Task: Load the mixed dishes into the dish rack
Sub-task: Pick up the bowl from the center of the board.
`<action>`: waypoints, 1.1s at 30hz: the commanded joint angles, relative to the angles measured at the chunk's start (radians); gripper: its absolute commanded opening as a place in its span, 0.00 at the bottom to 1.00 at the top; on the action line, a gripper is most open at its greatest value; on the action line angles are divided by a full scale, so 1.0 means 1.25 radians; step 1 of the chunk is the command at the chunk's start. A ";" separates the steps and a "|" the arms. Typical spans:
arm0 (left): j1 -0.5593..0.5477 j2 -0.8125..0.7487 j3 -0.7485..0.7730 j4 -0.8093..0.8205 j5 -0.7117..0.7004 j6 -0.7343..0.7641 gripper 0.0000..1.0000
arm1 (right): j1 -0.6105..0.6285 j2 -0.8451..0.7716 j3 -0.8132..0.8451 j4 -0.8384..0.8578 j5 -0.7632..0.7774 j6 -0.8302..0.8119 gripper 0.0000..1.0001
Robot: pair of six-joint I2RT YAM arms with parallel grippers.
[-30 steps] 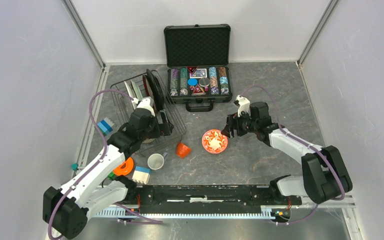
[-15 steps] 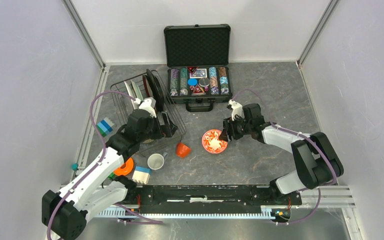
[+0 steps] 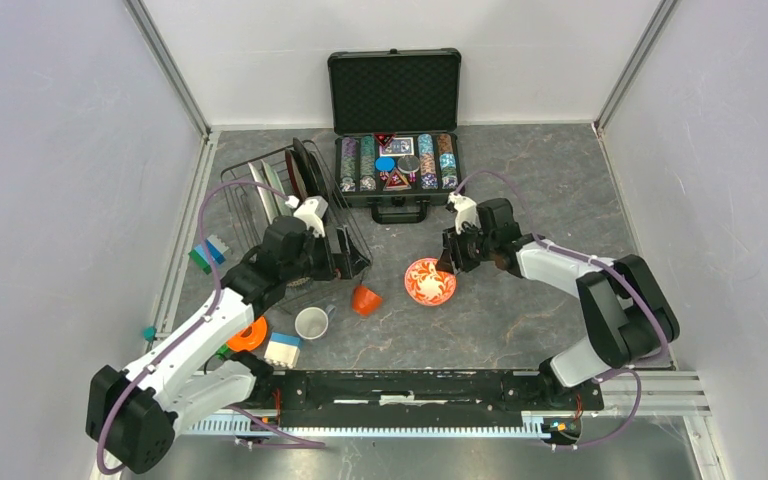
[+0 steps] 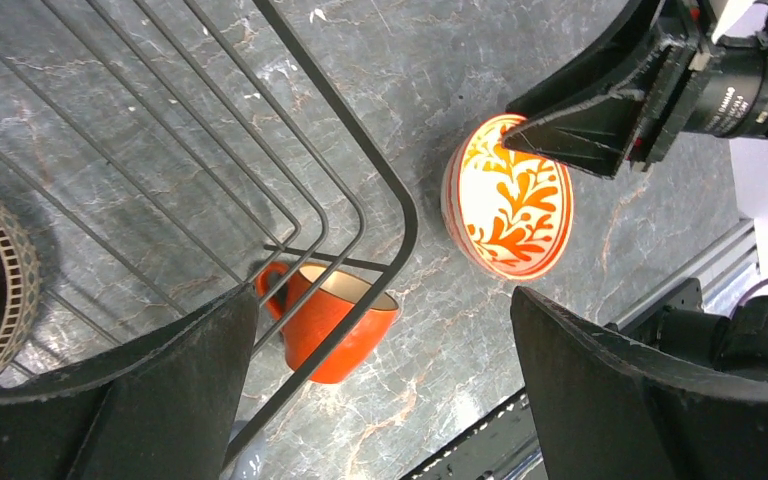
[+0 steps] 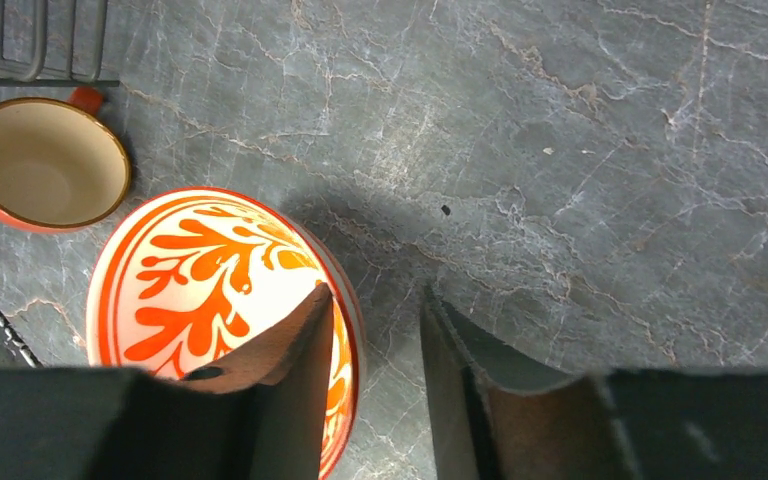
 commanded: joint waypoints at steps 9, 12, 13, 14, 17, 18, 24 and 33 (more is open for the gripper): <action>-0.051 0.029 0.038 0.034 0.016 0.001 1.00 | 0.032 0.028 0.052 -0.012 0.007 -0.029 0.13; -0.069 0.041 0.046 0.034 0.009 0.002 1.00 | 0.031 0.009 0.041 0.008 0.005 -0.016 0.11; -0.077 0.048 0.050 0.035 0.005 0.004 1.00 | 0.031 0.004 0.039 0.009 0.004 -0.012 0.10; -0.087 0.052 0.053 0.035 -0.002 0.004 1.00 | 0.032 0.000 0.037 0.009 0.004 -0.008 0.10; -0.127 0.070 0.066 0.037 -0.034 0.001 1.00 | 0.032 -0.015 0.034 0.037 0.003 0.004 0.04; -0.142 0.077 0.072 0.038 -0.047 0.001 1.00 | 0.032 -0.022 0.032 0.044 0.003 0.009 0.02; -0.208 0.127 0.089 0.068 -0.084 -0.022 0.99 | 0.032 -0.091 0.005 0.095 -0.003 0.054 0.00; -0.272 0.203 0.140 0.075 -0.172 -0.075 0.95 | 0.040 -0.237 -0.027 0.139 -0.008 0.097 0.00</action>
